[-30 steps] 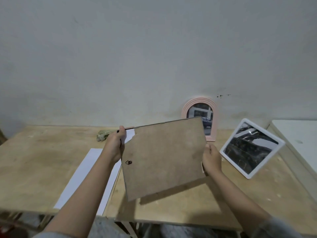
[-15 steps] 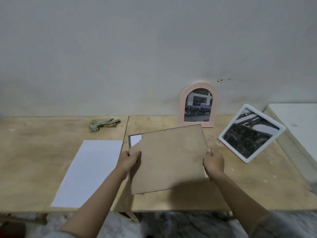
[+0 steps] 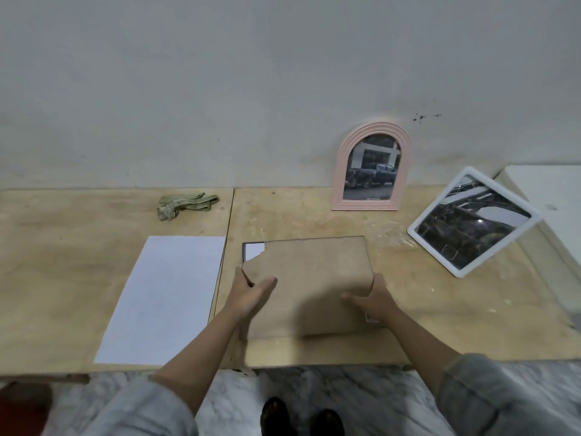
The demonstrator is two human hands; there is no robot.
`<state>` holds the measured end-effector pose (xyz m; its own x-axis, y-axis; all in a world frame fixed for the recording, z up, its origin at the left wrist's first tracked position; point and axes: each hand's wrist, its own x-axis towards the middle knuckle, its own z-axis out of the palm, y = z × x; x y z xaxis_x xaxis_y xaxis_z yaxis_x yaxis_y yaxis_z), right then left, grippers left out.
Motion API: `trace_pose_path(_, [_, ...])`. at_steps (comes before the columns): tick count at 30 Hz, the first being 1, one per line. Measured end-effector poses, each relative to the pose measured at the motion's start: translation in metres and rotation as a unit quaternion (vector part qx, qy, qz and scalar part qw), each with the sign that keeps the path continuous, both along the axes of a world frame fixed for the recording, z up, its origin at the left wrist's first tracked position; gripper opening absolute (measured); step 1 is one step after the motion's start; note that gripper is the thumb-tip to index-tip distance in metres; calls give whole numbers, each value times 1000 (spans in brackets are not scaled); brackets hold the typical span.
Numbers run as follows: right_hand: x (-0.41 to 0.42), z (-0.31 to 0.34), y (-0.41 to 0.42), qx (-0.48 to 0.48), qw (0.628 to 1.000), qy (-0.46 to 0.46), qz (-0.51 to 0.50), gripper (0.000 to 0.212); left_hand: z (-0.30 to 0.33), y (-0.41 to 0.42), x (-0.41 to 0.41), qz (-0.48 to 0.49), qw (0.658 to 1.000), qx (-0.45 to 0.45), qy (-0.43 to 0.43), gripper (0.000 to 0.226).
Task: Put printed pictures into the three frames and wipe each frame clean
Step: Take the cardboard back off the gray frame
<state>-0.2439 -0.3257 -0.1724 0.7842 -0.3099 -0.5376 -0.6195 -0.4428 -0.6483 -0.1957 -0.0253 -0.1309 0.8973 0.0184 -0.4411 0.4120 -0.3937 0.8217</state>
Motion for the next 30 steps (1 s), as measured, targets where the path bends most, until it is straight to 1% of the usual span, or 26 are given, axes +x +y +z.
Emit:
trace_pose_path(1, [0,-3,2,-24,1000,4,20,138,-3,1,1,-10,1000,-1,0,51])
trace_pose_path(2, [0,1,5,-58,997,9,50,141,-8,3,2,-20,1000,-1,2,56])
trace_pose_path(4, [-1,14,14,-105,990,10,93,136,-12,6,1,-41,999,10,18,67])
trace_pose_path(7, [0,16,17,-127,987,14,101,136,-12,9,0,-75,997,21,13,74])
trace_pose_path(10, [1,14,20,-158,980,36,113,136,-9,13,-4,-114,993,27,15,102])
trace_pose_path(11, [0,15,23,-176,976,42,120,135,-8,14,-7,-124,992,36,14,107])
trace_pose_path(13, [0,17,31,-215,963,33,157,126,-6,16,-17,-143,987,69,-2,108])
trace_pose_path(14, [2,18,39,-234,954,14,187,120,-6,18,-22,-158,983,97,-10,112])
trace_pose_path(16, [9,20,57,-252,934,-31,251,109,-8,21,-35,-197,966,166,-19,125])
trace_pose_path(18, [23,24,83,-248,918,-54,305,100,-15,27,-48,-223,950,215,-31,132])
trace_pose_path(21, [47,35,125,-210,915,-68,337,91,-20,36,-60,-246,935,255,-35,138])
trace_pose_path(23, [62,41,151,-219,896,-87,377,86,-21,42,-61,-253,927,274,-38,144])
trace_pose_path(25, [74,45,169,-242,870,-90,421,82,-23,46,-62,-259,920,291,-37,144])
trace_pose_path(28, [90,48,187,-281,831,-79,473,79,-24,45,-63,-260,916,303,-37,117])
trace_pose_path(30, [99,48,194,-309,803,-59,506,80,-24,45,-64,-256,917,303,-41,111])
